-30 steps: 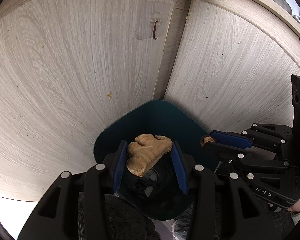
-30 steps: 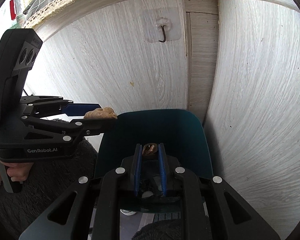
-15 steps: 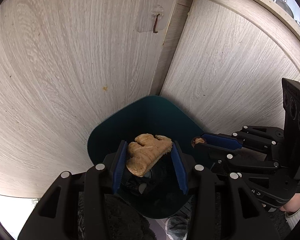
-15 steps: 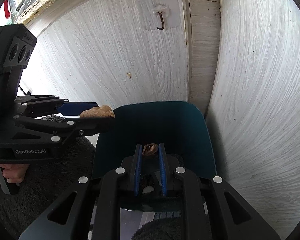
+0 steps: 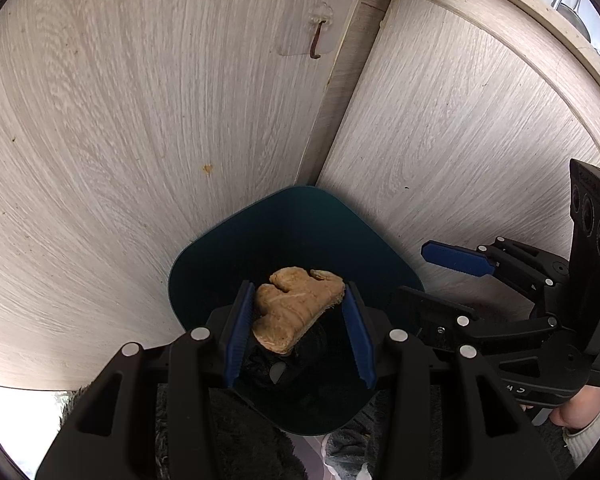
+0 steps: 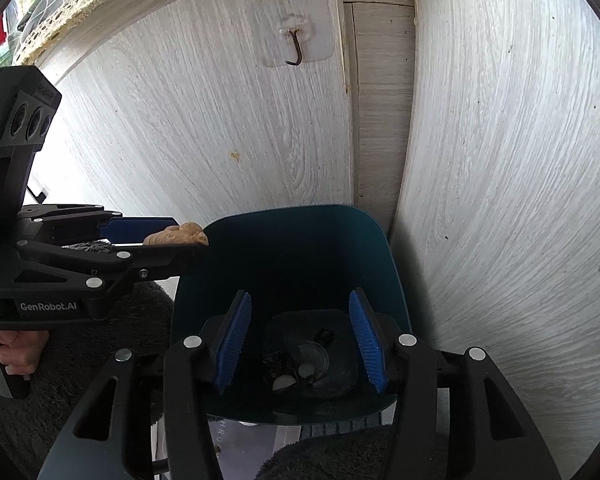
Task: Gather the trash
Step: 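Lower both tools into the green bin and open them, releasing nut and bread, then raise both tools back up to the counter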
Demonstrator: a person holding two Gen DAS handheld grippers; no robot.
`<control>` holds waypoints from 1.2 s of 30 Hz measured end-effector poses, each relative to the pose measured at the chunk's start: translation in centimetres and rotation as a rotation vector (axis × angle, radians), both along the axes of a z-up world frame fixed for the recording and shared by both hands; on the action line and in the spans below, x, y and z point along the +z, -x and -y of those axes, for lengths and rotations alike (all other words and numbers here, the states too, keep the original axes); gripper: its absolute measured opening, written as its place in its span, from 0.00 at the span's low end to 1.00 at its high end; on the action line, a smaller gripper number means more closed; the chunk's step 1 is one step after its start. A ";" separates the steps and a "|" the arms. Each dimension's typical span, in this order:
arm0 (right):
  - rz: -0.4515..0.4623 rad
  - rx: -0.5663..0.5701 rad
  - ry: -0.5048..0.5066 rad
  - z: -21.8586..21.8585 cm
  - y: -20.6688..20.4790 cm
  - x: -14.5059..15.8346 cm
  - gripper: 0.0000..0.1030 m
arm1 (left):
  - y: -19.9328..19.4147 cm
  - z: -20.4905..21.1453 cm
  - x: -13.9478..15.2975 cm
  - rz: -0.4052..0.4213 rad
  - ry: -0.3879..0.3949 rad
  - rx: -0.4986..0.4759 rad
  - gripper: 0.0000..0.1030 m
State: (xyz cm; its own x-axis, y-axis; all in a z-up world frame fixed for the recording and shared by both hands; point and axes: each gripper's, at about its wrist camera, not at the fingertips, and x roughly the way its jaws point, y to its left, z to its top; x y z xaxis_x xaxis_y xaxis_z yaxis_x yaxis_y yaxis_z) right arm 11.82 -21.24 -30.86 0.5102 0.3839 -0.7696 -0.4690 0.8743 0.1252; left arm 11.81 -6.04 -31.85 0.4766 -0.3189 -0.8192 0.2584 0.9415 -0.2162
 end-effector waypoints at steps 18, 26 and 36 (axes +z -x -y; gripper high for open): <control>0.015 -0.086 -0.015 1.7 -0.3 0.4 0.57 | -1.2 2.1 -1.3 -0.023 -0.017 -0.034 0.44; 0.016 -0.085 -0.021 1.9 0.0 0.5 0.57 | -1.5 2.3 -1.4 -0.015 -0.028 -0.040 0.48; 0.015 -0.090 -0.027 2.0 0.2 0.5 0.59 | -1.2 1.5 -0.9 0.000 -0.021 -0.029 0.59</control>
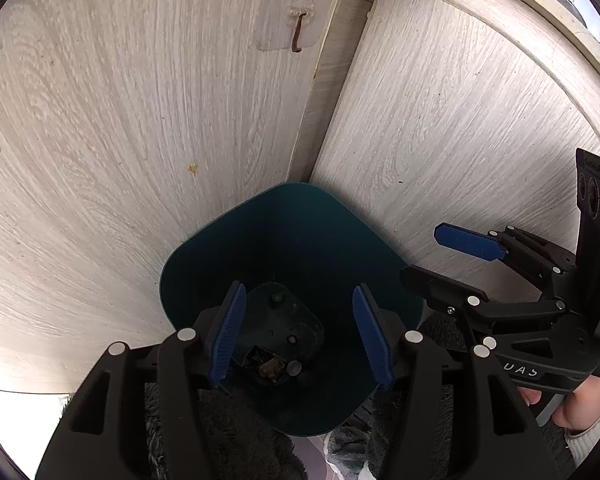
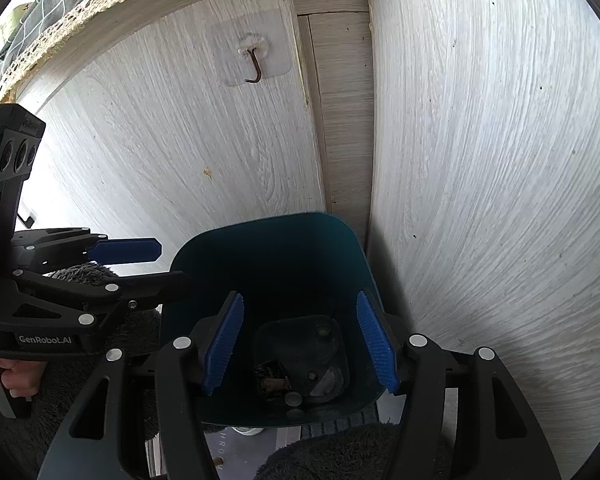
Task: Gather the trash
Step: 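Raise both tools back up to the counter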
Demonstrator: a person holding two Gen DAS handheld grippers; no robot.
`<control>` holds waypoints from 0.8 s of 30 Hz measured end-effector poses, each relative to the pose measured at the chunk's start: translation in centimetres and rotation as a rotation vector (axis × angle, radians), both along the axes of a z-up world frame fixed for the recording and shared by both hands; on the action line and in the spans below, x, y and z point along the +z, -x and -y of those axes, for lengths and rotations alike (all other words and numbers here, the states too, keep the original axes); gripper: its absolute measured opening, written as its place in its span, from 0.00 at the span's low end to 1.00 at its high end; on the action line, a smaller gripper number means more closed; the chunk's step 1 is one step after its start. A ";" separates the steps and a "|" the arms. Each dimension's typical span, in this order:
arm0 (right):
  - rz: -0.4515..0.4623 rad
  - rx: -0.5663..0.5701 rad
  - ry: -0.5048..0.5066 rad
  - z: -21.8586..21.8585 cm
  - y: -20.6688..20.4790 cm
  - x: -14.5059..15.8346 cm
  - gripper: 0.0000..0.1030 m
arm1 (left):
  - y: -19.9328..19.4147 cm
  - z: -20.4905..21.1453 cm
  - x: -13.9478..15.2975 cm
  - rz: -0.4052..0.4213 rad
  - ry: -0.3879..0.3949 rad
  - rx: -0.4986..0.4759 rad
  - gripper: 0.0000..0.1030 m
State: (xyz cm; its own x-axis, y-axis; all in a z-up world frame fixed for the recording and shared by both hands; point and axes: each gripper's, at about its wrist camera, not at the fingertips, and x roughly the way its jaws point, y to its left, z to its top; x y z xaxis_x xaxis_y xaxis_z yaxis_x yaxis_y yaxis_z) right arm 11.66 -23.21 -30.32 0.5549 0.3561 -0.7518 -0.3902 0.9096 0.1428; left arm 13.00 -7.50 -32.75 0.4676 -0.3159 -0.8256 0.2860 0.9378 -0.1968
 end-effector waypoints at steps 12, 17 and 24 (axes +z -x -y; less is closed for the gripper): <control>0.048 0.023 0.018 -1.1 1.5 1.1 0.61 | 2.3 -2.2 3.4 0.115 0.040 0.035 0.74; 0.119 0.039 -0.003 -0.9 3.6 4.3 0.61 | 5.0 -3.9 7.7 0.219 0.069 0.081 0.80; 0.252 0.053 -0.054 -0.9 6.2 11.4 0.62 | 8.0 -5.8 16.5 0.415 0.103 0.120 0.85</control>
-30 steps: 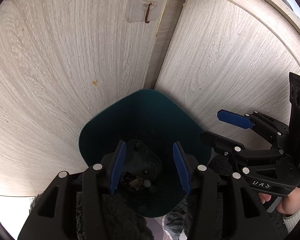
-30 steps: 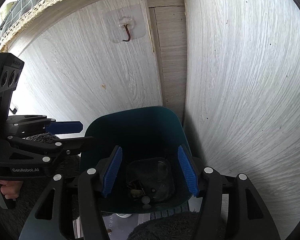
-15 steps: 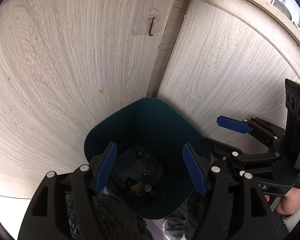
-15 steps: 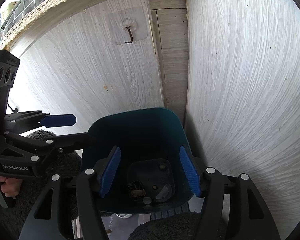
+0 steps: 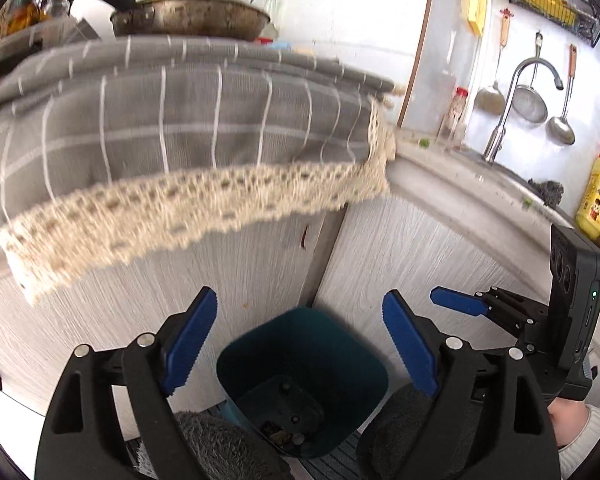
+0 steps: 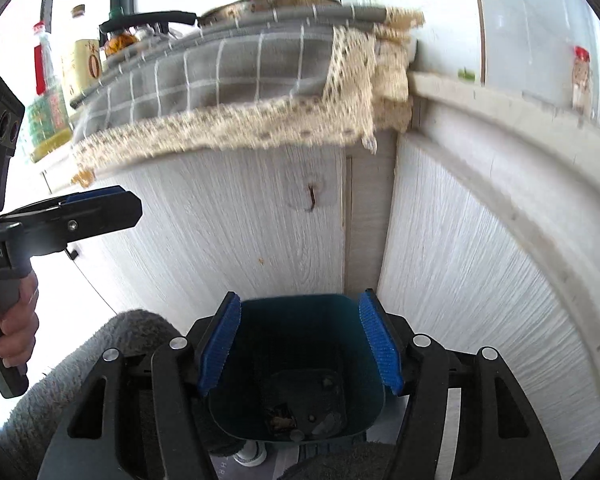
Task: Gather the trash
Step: 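Raise both tools back up to the counter, then grasp the blue-and-white tissue pack with the right tool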
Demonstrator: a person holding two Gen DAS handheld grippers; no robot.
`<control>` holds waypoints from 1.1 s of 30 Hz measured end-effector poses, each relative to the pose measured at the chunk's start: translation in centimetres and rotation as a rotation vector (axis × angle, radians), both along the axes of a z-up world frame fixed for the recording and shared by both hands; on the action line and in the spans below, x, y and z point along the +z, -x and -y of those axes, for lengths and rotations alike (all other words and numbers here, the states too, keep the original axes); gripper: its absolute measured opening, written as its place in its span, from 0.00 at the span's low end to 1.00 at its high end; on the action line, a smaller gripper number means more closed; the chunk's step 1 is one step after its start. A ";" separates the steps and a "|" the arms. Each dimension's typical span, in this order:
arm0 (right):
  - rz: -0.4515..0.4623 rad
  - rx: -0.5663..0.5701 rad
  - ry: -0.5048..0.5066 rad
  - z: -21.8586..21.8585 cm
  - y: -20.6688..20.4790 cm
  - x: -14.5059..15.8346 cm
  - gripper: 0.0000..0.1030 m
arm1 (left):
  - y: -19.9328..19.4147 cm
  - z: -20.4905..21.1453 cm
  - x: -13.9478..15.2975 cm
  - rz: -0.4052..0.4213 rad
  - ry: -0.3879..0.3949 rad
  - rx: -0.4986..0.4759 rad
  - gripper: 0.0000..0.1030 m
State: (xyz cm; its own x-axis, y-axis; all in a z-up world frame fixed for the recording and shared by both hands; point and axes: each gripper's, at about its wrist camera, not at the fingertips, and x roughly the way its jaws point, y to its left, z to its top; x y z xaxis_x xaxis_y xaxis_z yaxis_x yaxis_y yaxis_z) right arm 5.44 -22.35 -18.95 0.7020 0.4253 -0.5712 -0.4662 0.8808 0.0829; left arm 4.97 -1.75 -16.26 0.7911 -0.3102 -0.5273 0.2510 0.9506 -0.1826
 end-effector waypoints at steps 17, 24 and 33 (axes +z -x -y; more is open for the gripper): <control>0.187 0.065 -0.104 -1.9 -7.7 17.4 0.67 | -3.4 -5.0 12.7 0.130 -0.024 0.145 0.91; 0.057 0.130 -0.034 -5.5 -18.1 18.4 0.78 | -8.0 -8.0 14.1 0.049 -0.017 0.195 0.91; -0.009 0.132 0.083 -9.9 -28.0 17.0 0.86 | -11.9 -10.5 14.4 0.013 0.005 0.214 0.91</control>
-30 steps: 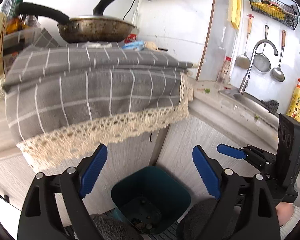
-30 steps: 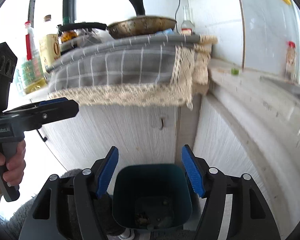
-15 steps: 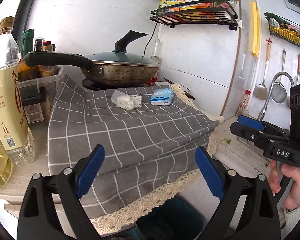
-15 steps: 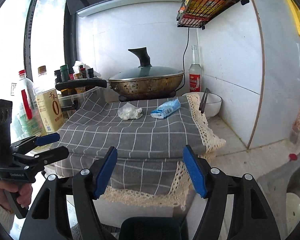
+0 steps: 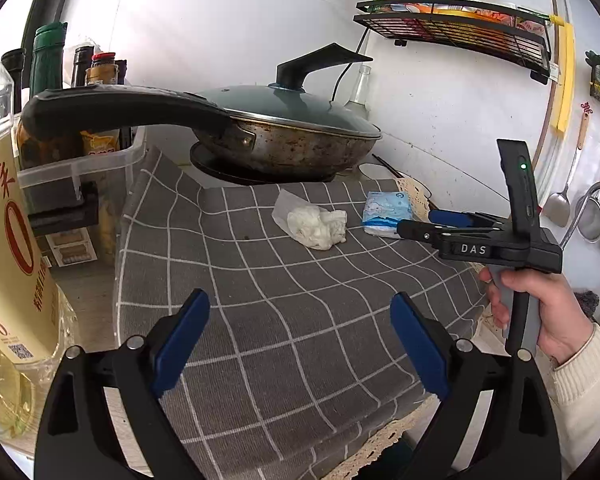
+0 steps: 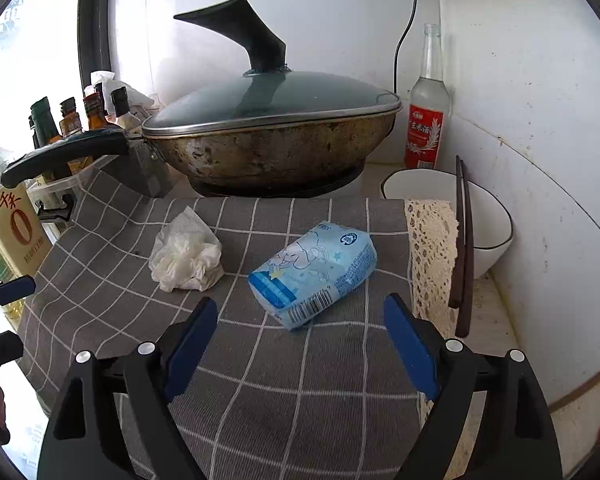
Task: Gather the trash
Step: 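Grasp the blue-and-white tissue pack with the right tool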
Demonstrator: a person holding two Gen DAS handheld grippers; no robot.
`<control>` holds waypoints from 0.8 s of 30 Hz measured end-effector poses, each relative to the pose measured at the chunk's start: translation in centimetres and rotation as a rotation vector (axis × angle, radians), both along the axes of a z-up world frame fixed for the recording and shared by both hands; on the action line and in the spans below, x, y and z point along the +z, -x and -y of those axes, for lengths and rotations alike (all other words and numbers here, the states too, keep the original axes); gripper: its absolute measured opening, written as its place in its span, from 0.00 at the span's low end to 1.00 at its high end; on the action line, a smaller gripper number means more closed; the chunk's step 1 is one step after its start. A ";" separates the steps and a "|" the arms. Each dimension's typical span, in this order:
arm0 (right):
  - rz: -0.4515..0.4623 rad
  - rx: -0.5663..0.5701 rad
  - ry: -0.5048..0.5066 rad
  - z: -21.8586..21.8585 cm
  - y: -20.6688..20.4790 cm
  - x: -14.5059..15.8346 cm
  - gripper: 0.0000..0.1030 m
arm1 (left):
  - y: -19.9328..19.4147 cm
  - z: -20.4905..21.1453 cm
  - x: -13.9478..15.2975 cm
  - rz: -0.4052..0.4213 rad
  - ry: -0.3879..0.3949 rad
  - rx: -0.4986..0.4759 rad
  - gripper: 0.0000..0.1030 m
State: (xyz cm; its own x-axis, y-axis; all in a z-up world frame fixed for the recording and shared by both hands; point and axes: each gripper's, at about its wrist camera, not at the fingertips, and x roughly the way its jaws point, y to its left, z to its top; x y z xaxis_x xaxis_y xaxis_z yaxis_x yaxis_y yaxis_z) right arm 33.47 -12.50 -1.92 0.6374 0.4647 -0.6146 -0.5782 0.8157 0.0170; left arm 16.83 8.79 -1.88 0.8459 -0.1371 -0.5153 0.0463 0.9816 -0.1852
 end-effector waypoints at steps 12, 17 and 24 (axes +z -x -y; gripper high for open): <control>0.014 0.055 0.262 -4.5 -3.7 -1.4 0.79 | -2.5 -1.4 1.5 -0.002 -0.003 0.006 0.91; 0.044 0.021 0.220 -3.3 -3.9 -0.9 0.49 | -3.1 -0.7 1.8 -0.015 -0.030 0.003 0.91; 0.084 0.040 0.207 -2.1 -3.6 -0.4 0.17 | -4.4 -0.2 2.2 -0.030 -0.030 0.006 0.91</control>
State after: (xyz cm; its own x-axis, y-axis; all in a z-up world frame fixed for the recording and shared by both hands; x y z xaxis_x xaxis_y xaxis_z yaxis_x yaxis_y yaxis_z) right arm 37.11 -10.37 -2.34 0.6743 0.3601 -0.6446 -0.6022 0.7735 -0.1978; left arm 21.20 8.95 0.29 0.8306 -0.1160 -0.5447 0.0347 0.9869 -0.1573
